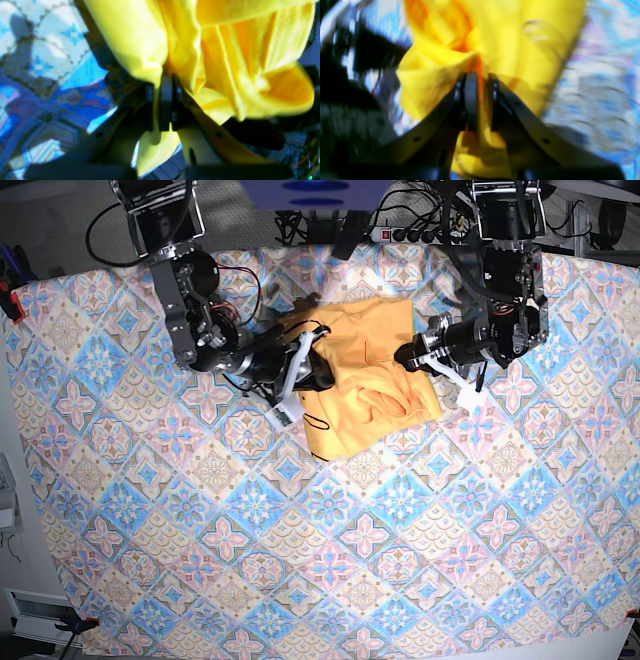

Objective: Fold the T-shirt properly
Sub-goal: 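Press and tuck the folded bundle with both grippers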

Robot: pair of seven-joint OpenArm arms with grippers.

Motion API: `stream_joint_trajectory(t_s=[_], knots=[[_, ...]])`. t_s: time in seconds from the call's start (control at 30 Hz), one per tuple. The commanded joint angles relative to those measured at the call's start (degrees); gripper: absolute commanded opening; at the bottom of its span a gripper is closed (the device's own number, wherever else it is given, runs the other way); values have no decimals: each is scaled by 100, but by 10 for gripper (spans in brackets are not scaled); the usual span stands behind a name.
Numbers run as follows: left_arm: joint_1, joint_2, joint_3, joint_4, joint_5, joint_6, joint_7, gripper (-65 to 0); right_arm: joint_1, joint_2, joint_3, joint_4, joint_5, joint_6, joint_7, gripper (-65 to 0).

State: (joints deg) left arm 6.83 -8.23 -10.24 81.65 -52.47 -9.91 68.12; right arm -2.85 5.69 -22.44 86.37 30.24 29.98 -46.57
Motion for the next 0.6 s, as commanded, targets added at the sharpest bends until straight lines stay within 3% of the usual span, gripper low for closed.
stream_joint_trajectory(t_s=[0.0,0.17,0.27,0.37,0.47,0.57], knots=[[-72,-17,0,103,-120,-33,-12,-650,219,-46,-152,176,49,66,107,-582],[-72,-17,-9,103,-120,-33,-12,-650,817,-46,-1251,106,-171,119,-359,-582],[-72,-17,-35,103,-129,-33,-12,-650,1195,-46,-1937,1,-162,418,-552,-582],[-72,-34,-44,112,-147,-33,-12,-650,1450,-46,-2376,-149,-145,470,-754,-582],[-63,-61,-53,139,-164,-33,-12,-650,1441,-46,-2411,-158,-180,470,-746,-586],[-46,-69,-290,139,-164,-42,-12,-650,1380,-46,-1972,-114,-189,470,-737,-586]])
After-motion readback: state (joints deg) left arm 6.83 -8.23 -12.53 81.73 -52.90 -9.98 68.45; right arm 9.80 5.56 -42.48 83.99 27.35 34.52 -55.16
